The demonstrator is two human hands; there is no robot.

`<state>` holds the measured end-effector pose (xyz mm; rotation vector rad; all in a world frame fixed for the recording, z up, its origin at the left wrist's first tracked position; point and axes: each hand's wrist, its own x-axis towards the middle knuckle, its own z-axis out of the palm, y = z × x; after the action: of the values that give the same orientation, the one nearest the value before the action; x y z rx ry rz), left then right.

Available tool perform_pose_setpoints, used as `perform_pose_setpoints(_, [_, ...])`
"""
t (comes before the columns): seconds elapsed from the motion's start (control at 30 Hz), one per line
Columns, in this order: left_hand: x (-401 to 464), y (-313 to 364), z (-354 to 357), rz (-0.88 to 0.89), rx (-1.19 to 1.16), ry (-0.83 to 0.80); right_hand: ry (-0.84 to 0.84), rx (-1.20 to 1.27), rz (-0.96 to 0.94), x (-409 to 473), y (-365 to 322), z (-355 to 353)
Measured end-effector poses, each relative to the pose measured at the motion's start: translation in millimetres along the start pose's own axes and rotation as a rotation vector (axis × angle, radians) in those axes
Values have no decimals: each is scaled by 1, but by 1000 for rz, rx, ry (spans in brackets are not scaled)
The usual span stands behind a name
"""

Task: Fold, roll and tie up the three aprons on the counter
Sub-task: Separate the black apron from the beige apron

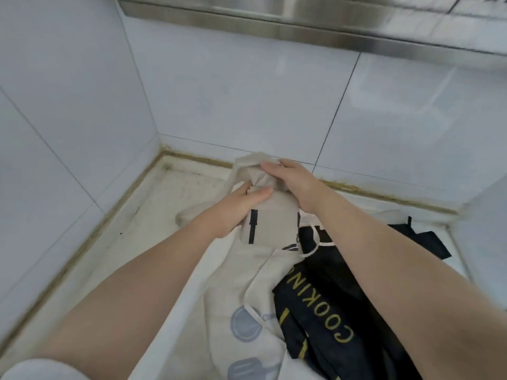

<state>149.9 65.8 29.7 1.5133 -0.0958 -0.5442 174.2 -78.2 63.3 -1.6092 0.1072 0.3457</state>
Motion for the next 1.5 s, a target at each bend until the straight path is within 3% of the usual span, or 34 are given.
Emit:
perform_pose_setpoints(0.17, [-26, 24, 39, 53, 36, 1, 92, 43, -102, -49, -22, -25])
perform_pose_setpoints(0.3, [-48, 47, 82, 39, 174, -35, 329, -17, -235, -93, -39, -50])
perform_pose_setpoints(0.4, [-57, 59, 109, 52, 285, -35, 387, -4, -237, -125, -48, -67])
perform_pose_setpoints(0.53, [-67, 63, 147, 58, 337, -17, 490, 220, -179, -158, -45, -93])
perform_pose_setpoints(0.67, [-78, 54, 172, 104, 527, -26, 444, 324, -202, -183, -34, -123])
perform_pose_setpoints(0.77, [-85, 48, 186, 166, 751, -29, 309, 272, -187, -203, -26, -143])
perform_pose_setpoints(0.87, [-88, 43, 194, 176, 993, -36, 208, 418, -234, -217, -16, -153])
perform_pose_setpoints(0.97, [-84, 26, 191, 90, 1138, 24, 247, 502, -272, -226, -14, -160])
perform_pose_setpoints(1.07, [-73, 4, 176, 29, 1072, 182, 292, 701, -187, -231, -8, -171])
perform_pose_setpoints(1.3, [-70, 16, 189, 194, 306, 476, 371, 393, 215, -230, 42, -174])
perform_pose_setpoints(1.4, [-74, 21, 195, 379, 388, 536, 440, 28, 433, -229, 52, -174])
perform_pose_setpoints(1.5, [-81, 23, 195, 534, 519, 494, 465, -406, 359, -226, 43, -174])
